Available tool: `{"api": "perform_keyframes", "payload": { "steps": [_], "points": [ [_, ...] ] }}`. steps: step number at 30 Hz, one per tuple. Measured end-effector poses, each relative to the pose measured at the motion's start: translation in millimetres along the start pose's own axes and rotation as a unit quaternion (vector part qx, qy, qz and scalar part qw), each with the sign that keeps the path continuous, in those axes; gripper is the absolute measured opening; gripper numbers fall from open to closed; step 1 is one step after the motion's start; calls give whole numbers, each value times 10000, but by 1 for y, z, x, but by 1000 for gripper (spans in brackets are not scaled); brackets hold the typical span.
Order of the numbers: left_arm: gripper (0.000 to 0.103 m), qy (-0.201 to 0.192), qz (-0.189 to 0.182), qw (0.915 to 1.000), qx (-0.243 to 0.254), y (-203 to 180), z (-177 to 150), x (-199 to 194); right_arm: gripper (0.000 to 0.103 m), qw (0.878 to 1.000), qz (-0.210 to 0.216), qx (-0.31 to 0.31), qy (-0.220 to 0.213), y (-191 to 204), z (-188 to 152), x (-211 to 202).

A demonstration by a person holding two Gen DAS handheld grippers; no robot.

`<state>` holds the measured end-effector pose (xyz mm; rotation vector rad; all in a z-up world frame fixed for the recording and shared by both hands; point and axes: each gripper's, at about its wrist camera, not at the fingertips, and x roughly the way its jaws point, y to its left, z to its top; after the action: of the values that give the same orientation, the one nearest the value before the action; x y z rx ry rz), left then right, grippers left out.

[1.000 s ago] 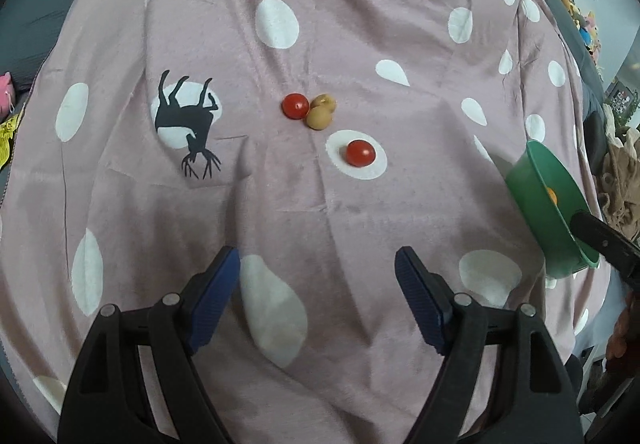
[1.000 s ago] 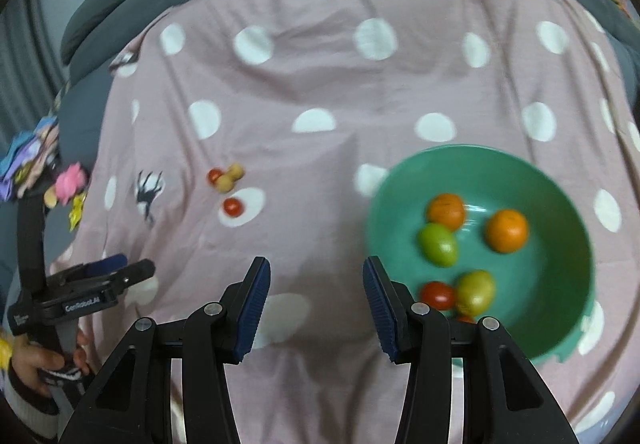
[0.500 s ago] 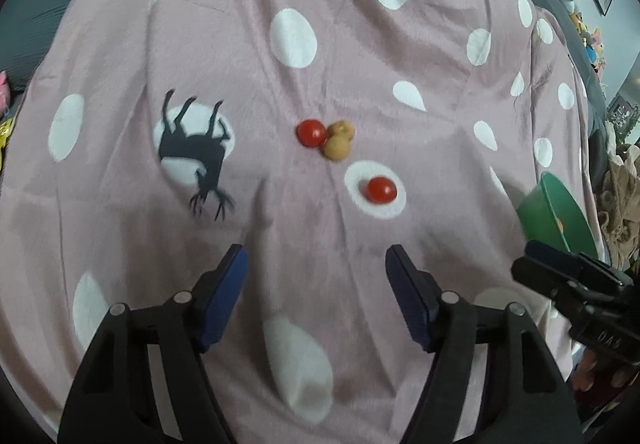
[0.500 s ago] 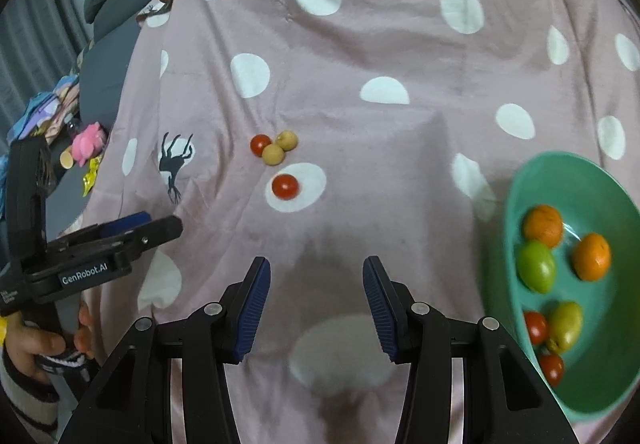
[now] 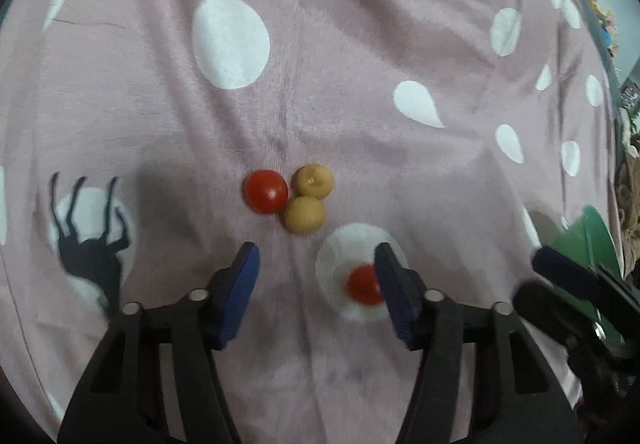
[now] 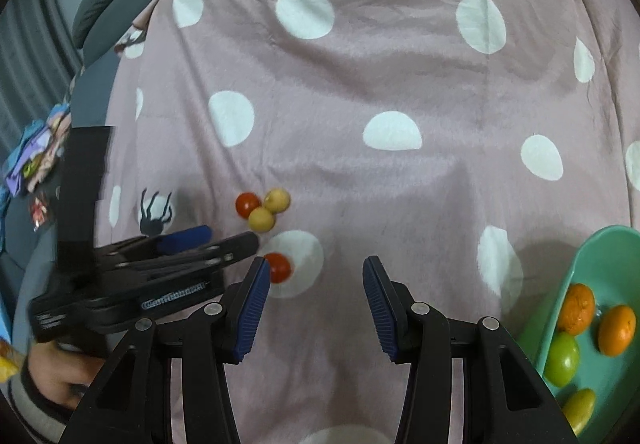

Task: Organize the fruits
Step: 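Grasp a small yellow fruit with the left tool while the right tool grasps another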

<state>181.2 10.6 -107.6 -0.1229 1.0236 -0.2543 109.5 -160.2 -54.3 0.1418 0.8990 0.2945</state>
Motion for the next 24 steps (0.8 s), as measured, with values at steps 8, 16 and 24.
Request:
{"api": "perform_keyframes", "payload": {
  "steps": [8, 16, 24],
  "points": [
    [44, 148, 178, 9997, -117, 0, 8, 28, 48, 9999, 63, 70, 68, -9, -2, 12],
    [27, -41, 294, 9992, -250, 9, 16, 40, 48, 9998, 91, 82, 124, -10, 1, 23],
    [27, -490, 299, 9982, -198, 20, 18, 14, 49, 9992, 272, 56, 275, -4, 12, 47]
  ]
}}
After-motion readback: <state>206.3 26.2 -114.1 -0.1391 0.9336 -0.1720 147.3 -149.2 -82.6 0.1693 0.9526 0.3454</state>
